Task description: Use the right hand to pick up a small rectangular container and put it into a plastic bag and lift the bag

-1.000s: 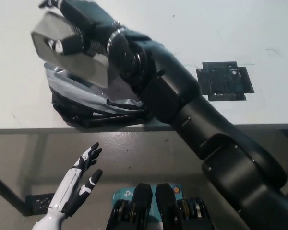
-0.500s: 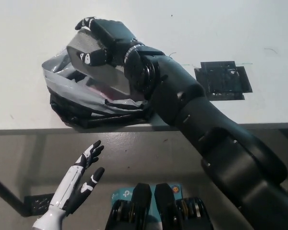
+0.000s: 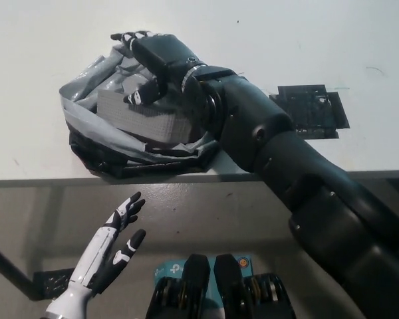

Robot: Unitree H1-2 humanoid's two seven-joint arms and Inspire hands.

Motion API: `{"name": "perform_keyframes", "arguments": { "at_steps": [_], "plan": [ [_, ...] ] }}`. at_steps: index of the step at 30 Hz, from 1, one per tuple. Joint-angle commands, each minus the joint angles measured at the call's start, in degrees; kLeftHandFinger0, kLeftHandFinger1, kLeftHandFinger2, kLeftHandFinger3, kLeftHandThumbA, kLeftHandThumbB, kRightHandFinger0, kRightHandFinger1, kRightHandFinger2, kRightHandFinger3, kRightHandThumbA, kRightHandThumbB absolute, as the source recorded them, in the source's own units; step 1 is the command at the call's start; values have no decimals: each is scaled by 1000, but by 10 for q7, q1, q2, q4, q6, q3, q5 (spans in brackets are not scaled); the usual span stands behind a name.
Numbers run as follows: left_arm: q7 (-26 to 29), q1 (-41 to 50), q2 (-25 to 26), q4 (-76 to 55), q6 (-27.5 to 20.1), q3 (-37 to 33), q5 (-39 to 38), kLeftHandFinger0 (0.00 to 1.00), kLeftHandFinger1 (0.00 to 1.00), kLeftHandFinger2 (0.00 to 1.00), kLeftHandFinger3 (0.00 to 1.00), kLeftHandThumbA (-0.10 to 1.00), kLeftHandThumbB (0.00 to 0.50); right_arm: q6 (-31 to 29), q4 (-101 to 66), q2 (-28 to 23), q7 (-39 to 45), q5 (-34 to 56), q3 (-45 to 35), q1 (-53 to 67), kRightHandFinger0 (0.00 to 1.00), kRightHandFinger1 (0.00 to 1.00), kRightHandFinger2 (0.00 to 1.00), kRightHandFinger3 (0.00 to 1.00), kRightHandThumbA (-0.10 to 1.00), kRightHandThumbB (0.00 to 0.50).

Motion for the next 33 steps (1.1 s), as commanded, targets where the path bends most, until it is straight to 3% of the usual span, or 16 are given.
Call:
{"name": "perform_keyframes", "arguments": {
  "at_steps": [1,10,16,22,29,33],
  "plan": [
    [-11,-9,8,-18,0,0,-3,1000,1000,1000,1000,900,325,-11,-26,-6,23,2,-1,-45,1000,1000,1000,1000,869,500],
    [-12,-15,11,-20,4,1,-3,1000,1000,1000,1000,900,315,-19,-106,-43,9,21,-39,-54,1000,1000,1000,1000,1000,500],
    [-13,-16,14,-16,-5,3,-3,1000,1000,1000,1000,915,313,-16,-162,-79,-35,16,-77,-56,1000,1000,1000,1000,1000,477],
    [-14,-15,15,-19,0,3,0,1000,1000,1000,1000,915,299,-4,-178,-110,-32,14,-92,-44,1000,1000,1000,1000,1000,500],
    [-15,-14,13,-18,2,3,-1,1000,1000,1000,1000,906,305,5,-177,-121,-23,8,-88,-2,1000,1000,1000,1000,927,495],
    [-15,-16,13,-18,3,3,-1,1000,1000,1000,1000,907,313,18,-162,-117,-25,7,-87,21,1000,1000,1000,1000,950,500]
  ]
}}
